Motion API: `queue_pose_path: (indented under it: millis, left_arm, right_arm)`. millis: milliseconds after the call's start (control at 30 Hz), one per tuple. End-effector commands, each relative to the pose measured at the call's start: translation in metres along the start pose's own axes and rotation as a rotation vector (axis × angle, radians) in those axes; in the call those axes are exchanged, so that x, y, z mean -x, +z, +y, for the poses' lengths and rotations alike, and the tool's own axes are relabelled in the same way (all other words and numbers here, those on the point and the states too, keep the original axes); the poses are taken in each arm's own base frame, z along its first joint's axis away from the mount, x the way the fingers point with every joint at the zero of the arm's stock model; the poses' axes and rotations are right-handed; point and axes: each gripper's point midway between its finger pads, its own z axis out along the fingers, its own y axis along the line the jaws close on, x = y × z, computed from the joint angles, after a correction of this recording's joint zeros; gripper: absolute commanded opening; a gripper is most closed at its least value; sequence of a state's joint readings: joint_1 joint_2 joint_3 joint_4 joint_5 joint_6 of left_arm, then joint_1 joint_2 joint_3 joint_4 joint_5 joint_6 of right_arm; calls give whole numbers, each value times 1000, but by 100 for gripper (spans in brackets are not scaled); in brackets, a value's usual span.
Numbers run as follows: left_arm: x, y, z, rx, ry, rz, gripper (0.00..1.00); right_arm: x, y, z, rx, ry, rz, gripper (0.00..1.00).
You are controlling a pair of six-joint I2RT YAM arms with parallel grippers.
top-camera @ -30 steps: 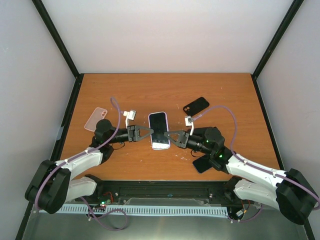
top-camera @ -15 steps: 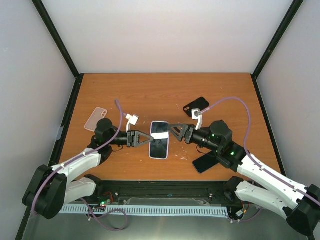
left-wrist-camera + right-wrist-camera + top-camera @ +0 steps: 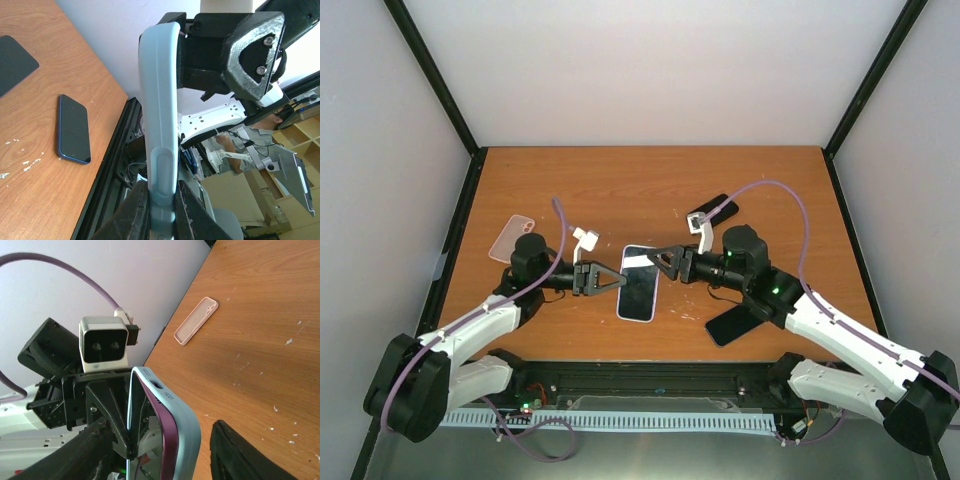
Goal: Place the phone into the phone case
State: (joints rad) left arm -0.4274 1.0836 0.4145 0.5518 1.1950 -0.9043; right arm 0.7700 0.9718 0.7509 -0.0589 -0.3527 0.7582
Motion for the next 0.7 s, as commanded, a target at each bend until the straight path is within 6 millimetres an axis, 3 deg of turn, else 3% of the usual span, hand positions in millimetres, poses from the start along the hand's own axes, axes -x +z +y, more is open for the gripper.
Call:
queue_pose_path:
  millis: [0,33,200,467,533,667]
  left_arm:
    - [18,1,-24,-42,134,-8,0]
    - [19,1,-24,-40,132,-8,0]
    - [26,3,-4,47,79,-30,0]
    - [27,8,25,122,-23,-5,0]
    - [28,8,25,122,-22,-9,0]
    - [37,7,14,99,-9,-41,0]
  right_arm:
    - [-2,2,10,46,-28,29,49]
    - [-2,1,11,47,-29,29,45]
    - [3,0,7,22,-35,-6,4]
    - [2,3,-6,-35,-52,-9,3]
    - [1,3,-7,-40,-52,-3,10]
    - [-11,3,-9,-19,-38,37,55]
